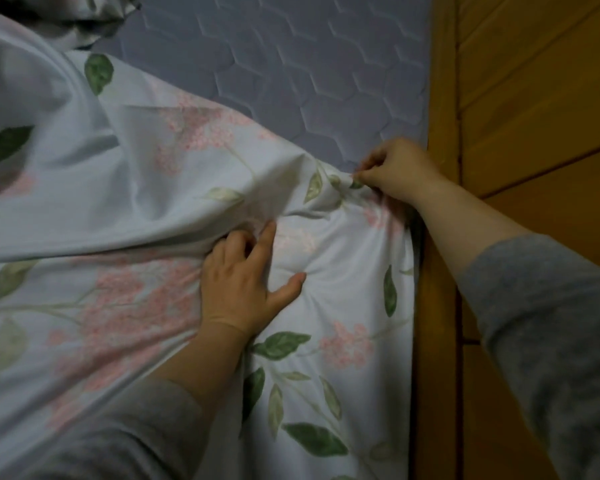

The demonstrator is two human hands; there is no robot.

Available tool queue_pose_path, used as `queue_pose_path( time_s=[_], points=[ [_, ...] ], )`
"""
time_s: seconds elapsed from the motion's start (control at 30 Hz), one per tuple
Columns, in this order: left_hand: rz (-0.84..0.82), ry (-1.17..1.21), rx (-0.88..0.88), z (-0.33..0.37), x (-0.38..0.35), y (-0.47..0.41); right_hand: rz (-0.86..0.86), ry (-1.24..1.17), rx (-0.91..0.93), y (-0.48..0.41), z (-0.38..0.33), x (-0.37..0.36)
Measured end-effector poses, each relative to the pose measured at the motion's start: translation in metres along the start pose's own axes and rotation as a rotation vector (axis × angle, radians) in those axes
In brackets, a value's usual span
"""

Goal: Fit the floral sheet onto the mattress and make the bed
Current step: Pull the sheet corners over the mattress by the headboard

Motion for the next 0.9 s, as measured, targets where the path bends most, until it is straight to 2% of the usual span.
queue_pose_path(
  time_s=[0.17, 0.27, 0.3, 0.33, 0.4, 0.43, 0.5, 0.57, 0.63, 0.8, 0.9],
  points=[
    [-0.016, 0.005, 0.022, 0.000, 0.001, 0.000, -0.203, -0.011, -0.018, 0.000, -0.005, -0.010],
    [-0.027, 0.011, 0.035, 0.000, 0.000, -0.002, -0.217, -0.122, -0.048, -0.003, -0.001, -0.007],
    [-0.028, 0.010, 0.036, 0.000, 0.000, -0.002, -0.153, -0.179, -0.052, -0.006, 0.001, -0.001],
    [-0.030, 0.010, 0.035, 0.000, 0.000, -0.003, -0.010, -0.183, -0.039, -0.010, 0.003, 0.013],
    [-0.036, 0.003, 0.031, 0.000, -0.001, -0.004, 0.411, -0.022, 0.015, -0.001, 0.002, 0.052],
    [-0.041, -0.001, 0.029, -0.001, -0.001, -0.004, 0.565, 0.058, 0.027, 0.006, 0.001, 0.066],
    [-0.049, 0.000, 0.035, -0.001, -0.002, -0.003, 0.661, 0.154, 0.000, 0.007, 0.005, 0.075],
    [-0.056, 0.001, 0.042, -0.001, -0.002, -0.003, 0.536, 0.277, -0.096, -0.012, 0.015, 0.061],
    [-0.064, 0.006, 0.045, -0.002, -0.002, -0.004, 0.348, 0.286, -0.159, -0.029, 0.021, 0.041],
    [-0.069, 0.004, 0.044, -0.001, -0.003, -0.004, 0.118, -0.106, -0.001, -0.044, -0.005, 0.019],
    [-0.075, 0.000, 0.047, -0.001, -0.003, -0.004, -0.039, -0.296, 0.022, -0.047, -0.031, 0.014]
  ],
)
Point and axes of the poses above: each hand's wrist, its own y-axis away from the middle knuckle, its own x-axis out of the back of the hand, z = x × y, the point moved 9 cm from there along -y, towards the middle knuckle, and after that the axes turned 11 degrees about -x, right-handed, at the moved point
